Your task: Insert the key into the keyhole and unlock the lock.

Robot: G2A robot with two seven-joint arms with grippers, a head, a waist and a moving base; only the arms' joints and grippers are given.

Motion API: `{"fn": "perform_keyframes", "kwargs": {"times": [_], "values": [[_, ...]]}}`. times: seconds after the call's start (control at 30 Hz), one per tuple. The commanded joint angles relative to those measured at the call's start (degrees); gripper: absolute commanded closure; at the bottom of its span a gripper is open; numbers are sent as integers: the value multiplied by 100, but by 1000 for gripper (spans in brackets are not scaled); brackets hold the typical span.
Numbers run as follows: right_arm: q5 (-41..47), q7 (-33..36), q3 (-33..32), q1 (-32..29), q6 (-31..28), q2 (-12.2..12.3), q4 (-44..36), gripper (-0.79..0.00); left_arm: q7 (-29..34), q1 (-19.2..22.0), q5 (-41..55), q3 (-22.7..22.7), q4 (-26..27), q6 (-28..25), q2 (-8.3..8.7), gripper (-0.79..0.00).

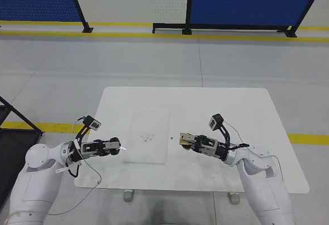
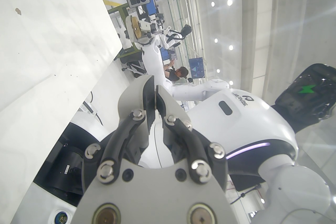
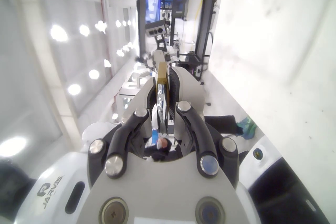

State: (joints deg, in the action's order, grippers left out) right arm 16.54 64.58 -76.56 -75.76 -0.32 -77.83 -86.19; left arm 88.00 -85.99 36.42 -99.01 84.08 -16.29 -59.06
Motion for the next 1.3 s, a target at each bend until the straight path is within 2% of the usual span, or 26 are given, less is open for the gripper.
{"fn": "perform_keyframes", "kwargs": {"times": [0.0,0.53,0.8,1.0,1.27], "values": [[177,63,22,8,-40,7,53,0,0,0,0,0,0,0,0,0],[414,158,119,13,-102,57,72,0,-96,-16,11,29,32,18,-6,0],[414,158,119,13,-102,57,72,0,-500,-280,21,767,547,-165,-95,0],[414,158,119,13,-102,57,72,0,-854,-320,76,1179,590,-341,-152,0],[414,158,119,13,-102,57,72,0,-2160,-389,-492,1462,773,-617,-216,0]]}}
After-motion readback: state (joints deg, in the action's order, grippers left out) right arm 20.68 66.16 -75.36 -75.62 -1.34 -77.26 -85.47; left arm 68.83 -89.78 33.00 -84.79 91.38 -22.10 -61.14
